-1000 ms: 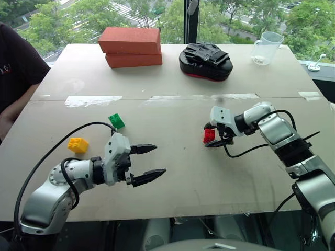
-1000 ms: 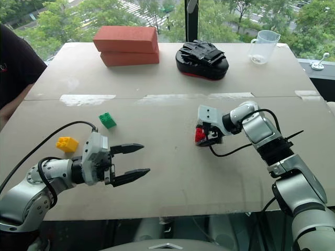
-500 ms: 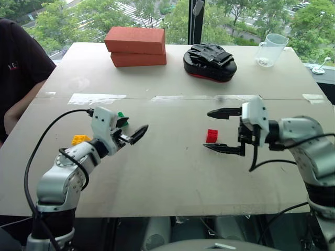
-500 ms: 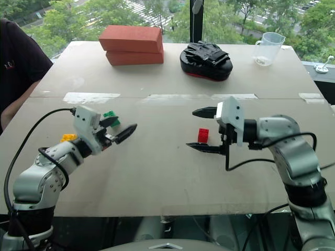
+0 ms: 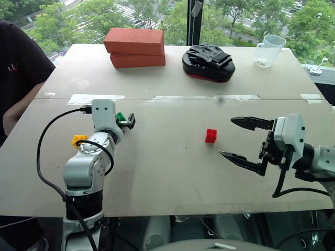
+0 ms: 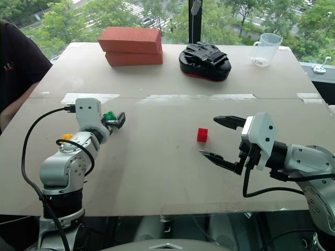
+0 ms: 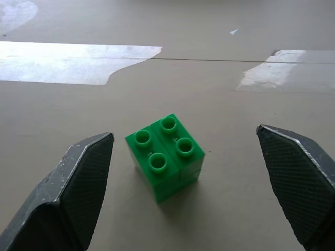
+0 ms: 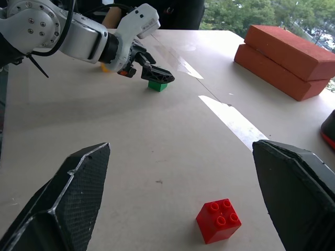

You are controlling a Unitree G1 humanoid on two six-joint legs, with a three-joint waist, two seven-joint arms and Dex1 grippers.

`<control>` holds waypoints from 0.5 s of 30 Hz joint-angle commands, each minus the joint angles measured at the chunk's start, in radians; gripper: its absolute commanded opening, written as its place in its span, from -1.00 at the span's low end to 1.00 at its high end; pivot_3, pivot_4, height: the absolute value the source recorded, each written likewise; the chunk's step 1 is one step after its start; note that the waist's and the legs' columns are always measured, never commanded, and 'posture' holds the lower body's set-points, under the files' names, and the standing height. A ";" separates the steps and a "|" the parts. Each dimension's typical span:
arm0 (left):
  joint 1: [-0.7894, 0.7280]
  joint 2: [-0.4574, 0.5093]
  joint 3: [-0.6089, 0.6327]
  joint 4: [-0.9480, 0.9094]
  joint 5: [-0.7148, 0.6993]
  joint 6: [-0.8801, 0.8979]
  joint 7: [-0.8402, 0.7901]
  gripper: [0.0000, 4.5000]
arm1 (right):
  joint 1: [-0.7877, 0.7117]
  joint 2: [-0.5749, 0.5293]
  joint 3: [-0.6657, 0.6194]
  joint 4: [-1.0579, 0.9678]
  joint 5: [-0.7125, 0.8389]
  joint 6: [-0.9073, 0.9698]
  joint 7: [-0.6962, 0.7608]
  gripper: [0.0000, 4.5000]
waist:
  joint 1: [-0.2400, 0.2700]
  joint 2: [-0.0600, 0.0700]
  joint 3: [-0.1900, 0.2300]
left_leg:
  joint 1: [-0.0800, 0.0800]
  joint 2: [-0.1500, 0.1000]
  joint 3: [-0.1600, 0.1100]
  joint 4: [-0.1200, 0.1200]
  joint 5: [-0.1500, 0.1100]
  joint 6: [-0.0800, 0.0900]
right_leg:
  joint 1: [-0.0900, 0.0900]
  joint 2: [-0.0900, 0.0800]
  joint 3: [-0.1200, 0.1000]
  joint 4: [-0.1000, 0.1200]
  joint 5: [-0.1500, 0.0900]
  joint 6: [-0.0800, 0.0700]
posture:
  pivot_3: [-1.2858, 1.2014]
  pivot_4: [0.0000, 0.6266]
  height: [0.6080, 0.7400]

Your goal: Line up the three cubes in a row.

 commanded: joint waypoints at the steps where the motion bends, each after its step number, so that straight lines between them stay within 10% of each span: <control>1: -0.035 -0.025 0.011 0.016 0.040 -0.029 0.032 1.00 | 0.008 -0.029 -0.033 -0.027 0.023 -0.022 -0.019 0.99 | 0.001 -0.001 0.000 | 0.000 0.000 0.000 0.000 0.000 0.000 | 0.000 0.000 0.000 0.000 0.000 0.000 | 0.03 -0.52 1.00; 5: -0.044 -0.057 0.011 0.059 0.054 -0.040 0.032 1.00 | 0.009 -0.052 -0.039 -0.024 0.042 -0.024 -0.036 0.99 | 0.000 -0.001 -0.001 | -0.001 -0.001 0.000 0.000 0.000 0.000 | 0.000 0.000 0.001 -0.001 0.000 0.000 | 0.03 -0.52 1.00; 12: -0.035 -0.067 0.019 0.091 0.079 -0.074 0.016 -0.29 | -0.001 -0.075 -0.043 -0.021 0.083 -0.033 -0.051 1.00 | -0.001 -0.002 0.000 | -0.001 -0.001 0.000 0.000 0.000 0.000 | 0.000 0.000 0.001 -0.001 0.000 0.000 | 0.03 -0.52 1.00; 15: -0.015 -0.036 -0.001 0.095 0.062 -0.121 -0.075 -0.44 | 0.003 -0.081 -0.045 -0.024 0.095 -0.034 -0.061 1.00 | -0.001 -0.002 0.000 | -0.001 -0.001 0.000 0.000 0.000 0.000 | 0.000 0.000 0.001 -0.001 0.000 0.000 | 0.03 -0.52 1.00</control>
